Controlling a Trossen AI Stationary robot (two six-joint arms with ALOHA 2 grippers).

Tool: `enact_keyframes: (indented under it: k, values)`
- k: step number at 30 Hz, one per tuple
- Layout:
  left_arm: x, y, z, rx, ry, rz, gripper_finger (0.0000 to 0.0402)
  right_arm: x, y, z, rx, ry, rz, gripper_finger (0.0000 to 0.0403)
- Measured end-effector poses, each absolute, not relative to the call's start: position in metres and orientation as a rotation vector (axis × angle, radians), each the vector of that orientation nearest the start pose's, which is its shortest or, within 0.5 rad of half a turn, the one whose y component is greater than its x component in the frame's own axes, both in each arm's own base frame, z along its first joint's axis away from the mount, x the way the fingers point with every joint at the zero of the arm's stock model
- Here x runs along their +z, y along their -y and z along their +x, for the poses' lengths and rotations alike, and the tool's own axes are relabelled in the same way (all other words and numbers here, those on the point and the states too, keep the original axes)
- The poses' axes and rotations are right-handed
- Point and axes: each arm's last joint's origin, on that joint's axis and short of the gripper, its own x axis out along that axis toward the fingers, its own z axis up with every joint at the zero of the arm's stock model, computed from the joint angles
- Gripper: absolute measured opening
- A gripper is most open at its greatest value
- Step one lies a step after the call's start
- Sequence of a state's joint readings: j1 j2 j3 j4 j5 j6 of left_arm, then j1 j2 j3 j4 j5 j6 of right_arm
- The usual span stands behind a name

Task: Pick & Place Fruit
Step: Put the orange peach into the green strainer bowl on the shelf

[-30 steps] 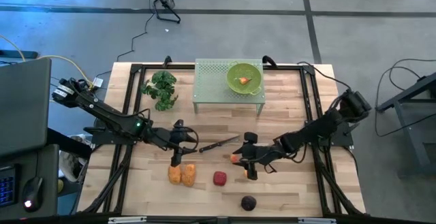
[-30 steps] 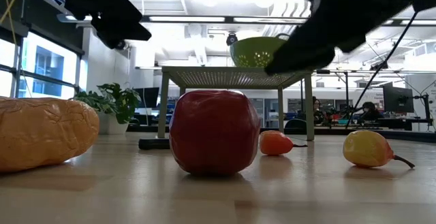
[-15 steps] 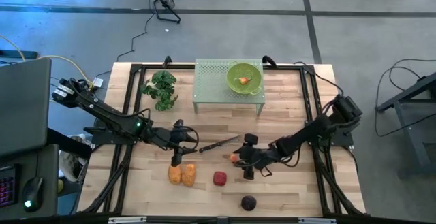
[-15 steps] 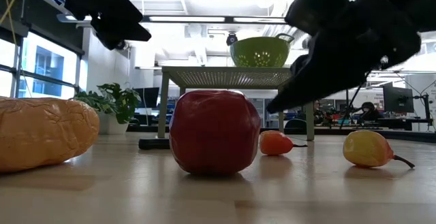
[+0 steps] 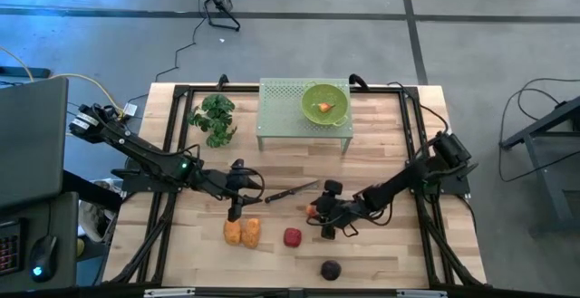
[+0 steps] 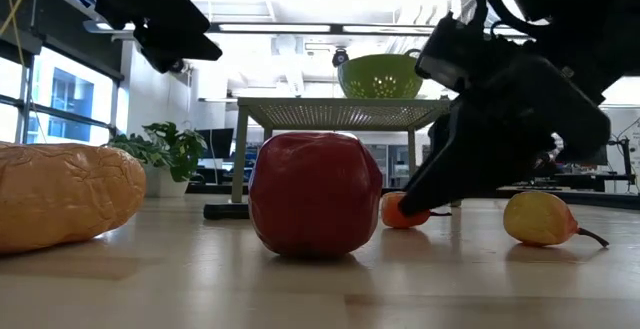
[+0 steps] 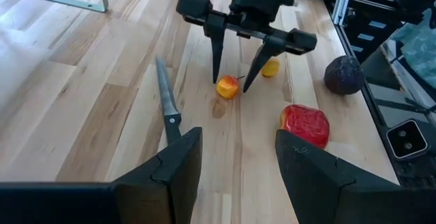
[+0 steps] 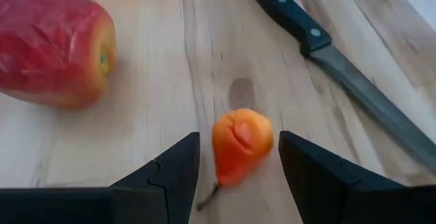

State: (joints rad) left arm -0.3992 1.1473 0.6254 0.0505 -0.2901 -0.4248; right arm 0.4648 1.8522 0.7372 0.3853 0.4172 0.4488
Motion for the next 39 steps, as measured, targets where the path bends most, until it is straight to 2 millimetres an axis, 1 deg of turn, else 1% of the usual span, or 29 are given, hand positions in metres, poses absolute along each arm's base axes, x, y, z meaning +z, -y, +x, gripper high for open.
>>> enact_keyframes:
  k: [4, 10, 13, 16, 21, 24, 34, 39]
  values:
    - [0.2307, 0.0852, 0.2233, -0.011, -0.457, -0.258, 0.0183, 0.0941, -0.1359, 0.2973, -0.101, -0.656, 0.122, 0.0193]
    - [0.2304, 0.0851, 0.2232, -0.010, -0.462, -0.256, 0.0183, 0.0924, -0.1362, 0.2976, -0.107, -0.657, 0.151, 0.0193]
    - [0.2303, 0.0851, 0.2231, -0.009, -0.463, -0.256, 0.0183, 0.0925, -0.1361, 0.2976, -0.115, -0.655, 0.161, 0.0187]
    - [0.2303, 0.0851, 0.2231, -0.009, -0.463, -0.256, 0.0183, 0.0925, -0.1354, 0.2980, -0.116, -0.655, 0.165, 0.0167]
    - [0.2302, 0.0851, 0.2230, -0.009, -0.465, -0.255, 0.0183, 0.0925, -0.1337, 0.2989, -0.113, -0.655, 0.171, 0.0119]
    - [0.2290, 0.0848, 0.2224, -0.006, -0.478, -0.250, 0.0184, 0.0928, -0.1328, 0.2999, -0.105, -0.656, 0.183, 0.0104]
    - [0.2280, 0.0847, 0.2220, -0.003, -0.488, -0.249, 0.0184, 0.0936, -0.1332, 0.3005, -0.086, -0.657, 0.220, 0.0098]
    - [0.2246, 0.0839, 0.2202, 0.014, -0.526, -0.265, 0.0184, 0.0944, -0.1342, 0.3010, -0.061, -0.657, 0.233, 0.0098]
